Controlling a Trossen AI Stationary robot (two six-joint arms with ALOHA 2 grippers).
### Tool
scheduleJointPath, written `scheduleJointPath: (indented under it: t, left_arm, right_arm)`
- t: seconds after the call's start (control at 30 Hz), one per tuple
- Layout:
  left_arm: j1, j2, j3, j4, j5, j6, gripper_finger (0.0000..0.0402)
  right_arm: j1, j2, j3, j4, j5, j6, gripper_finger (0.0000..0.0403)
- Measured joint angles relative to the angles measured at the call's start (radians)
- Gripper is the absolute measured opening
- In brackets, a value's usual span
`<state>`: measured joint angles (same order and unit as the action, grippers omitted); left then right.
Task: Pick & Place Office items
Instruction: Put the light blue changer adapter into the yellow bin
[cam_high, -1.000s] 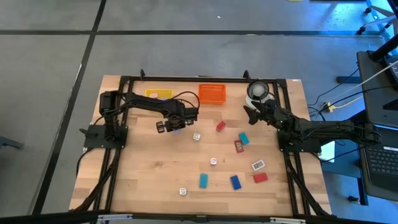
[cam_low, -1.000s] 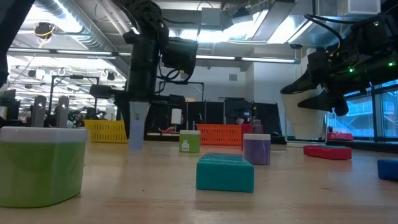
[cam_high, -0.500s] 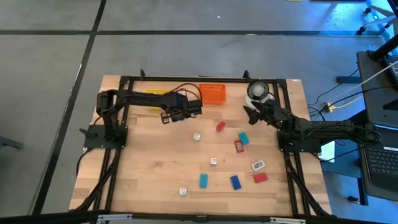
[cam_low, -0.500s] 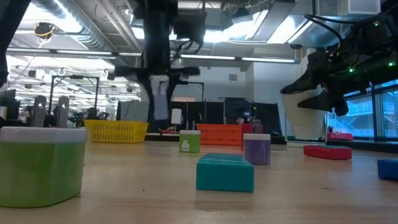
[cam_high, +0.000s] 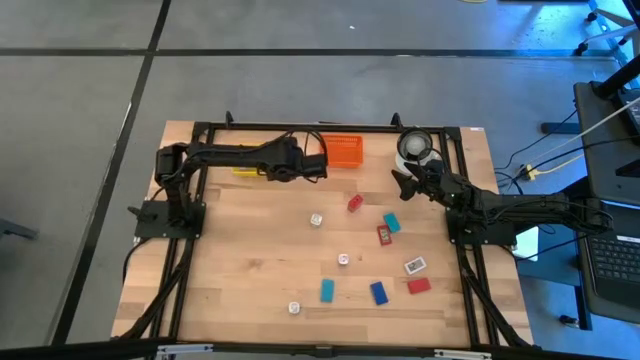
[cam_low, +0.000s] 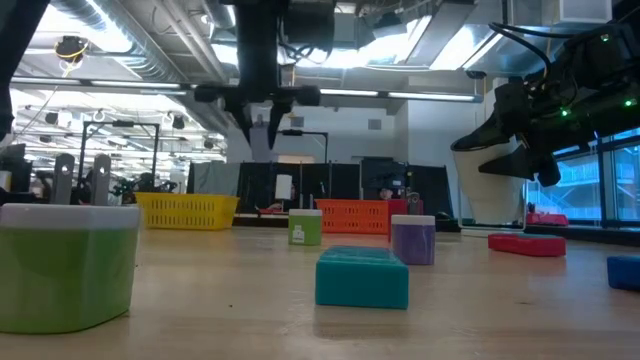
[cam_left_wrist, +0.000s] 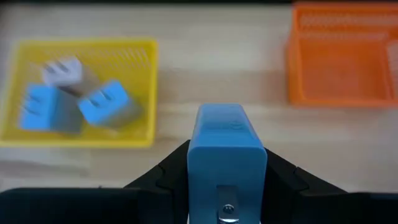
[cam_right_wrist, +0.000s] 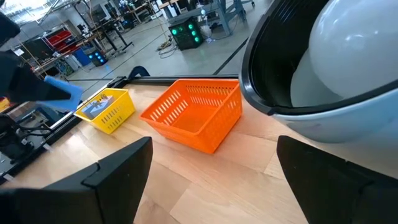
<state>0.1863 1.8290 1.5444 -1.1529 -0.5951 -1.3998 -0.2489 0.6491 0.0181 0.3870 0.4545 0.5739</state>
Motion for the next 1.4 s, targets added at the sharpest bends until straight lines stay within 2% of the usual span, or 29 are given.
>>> scheduleJointPath:
  t: [0.13, 0.27, 0.37, 0.57, 0.73, 1.07, 1.4]
  left_arm:
    - [0.031, 0.0, 0.0, -0.039, -0.07, 0.0, 0.0123]
    - [0.097, 0.0, 0.0, -0.096, -0.053, 0.017, 0.0127]
    - [0.162, 0.0, -0.017, -0.095, -0.003, 0.108, 0.0127]
    - [0.321, 0.0, -0.095, 0.026, 0.202, 0.327, 0.0125]
    - [0.401, 0.0, -0.145, 0.086, 0.302, 0.409, 0.0129]
    - [0.438, 0.0, -0.189, 0.166, 0.334, 0.473, 0.0131]
    - [0.438, 0.0, -0.213, 0.148, 0.388, 0.47, 0.0139]
  right_arm:
    - [0.0, 0.0, 0.0, 0.0, 0.002, 0.0, 0.0347]
    - [0.0, 0.0, 0.0, 0.0, 0.002, 0.0, 0.0347]
    - [0.0, 0.0, 0.0, 0.0, 0.002, 0.0, 0.0347]
    - [0.0, 0.0, 0.0, 0.0, 0.002, 0.0, 0.0347]
    - [0.0, 0.0, 0.0, 0.0, 0.002, 0.0, 0.0347]
    - [0.0, 0.0, 0.0, 0.0, 0.001, 0.0, 0.0347]
    - [0.0, 0.0, 0.0, 0.0, 0.001, 0.0, 0.0347]
